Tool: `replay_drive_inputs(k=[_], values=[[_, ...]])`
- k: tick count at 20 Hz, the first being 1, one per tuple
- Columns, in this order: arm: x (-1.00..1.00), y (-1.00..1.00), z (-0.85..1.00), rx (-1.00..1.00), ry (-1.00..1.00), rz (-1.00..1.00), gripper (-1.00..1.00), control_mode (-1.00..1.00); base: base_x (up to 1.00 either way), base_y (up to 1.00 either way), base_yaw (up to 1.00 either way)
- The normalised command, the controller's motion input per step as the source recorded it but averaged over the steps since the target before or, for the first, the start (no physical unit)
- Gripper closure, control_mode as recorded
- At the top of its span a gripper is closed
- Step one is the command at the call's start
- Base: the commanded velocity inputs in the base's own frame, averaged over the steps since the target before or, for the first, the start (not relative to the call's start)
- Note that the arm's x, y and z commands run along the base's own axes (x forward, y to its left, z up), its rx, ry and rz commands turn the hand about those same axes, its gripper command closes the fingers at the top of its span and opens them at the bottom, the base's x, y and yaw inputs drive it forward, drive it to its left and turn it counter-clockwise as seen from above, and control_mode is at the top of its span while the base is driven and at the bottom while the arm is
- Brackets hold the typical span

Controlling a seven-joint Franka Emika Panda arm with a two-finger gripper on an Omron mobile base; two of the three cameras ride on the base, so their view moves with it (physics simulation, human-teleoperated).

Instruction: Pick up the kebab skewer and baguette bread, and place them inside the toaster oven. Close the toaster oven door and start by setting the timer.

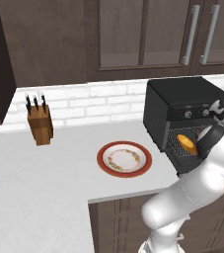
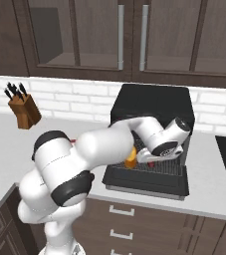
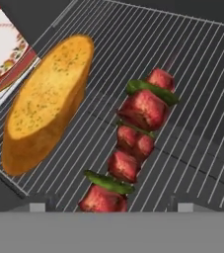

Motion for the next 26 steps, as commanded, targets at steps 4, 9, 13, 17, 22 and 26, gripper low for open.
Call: replay_drive_inputs(k=[4, 9, 13, 17, 22, 26], values=[[-0.23, 0.00, 0.16, 0.01, -0.01, 0.00, -1.00, -1.00, 0.00, 0.00, 0.00], [-0.64, 0.00, 0.18, 0.00, -0.01, -0.03, -1.00, -1.00, 0.00, 0.00, 0.00], [-0.46, 0.24, -0.06, 0.00, 0.17, -0.31, -1.00, -1.00, 0.00, 0.00, 0.00], [-0.17, 0.43, -0.08, 0.00, 0.24, -0.37, -1.00, -1.00, 0.00, 0.00, 0.00], [-0.02, 0.32, -0.20, 0.00, 0.21, -0.24, -1.00, -1.00, 0.00, 0.00, 0.00], [-0.03, 0.03, -0.16, 0.00, 0.10, -0.08, -1.00, -1.00, 0.00, 0.00, 0.00]])
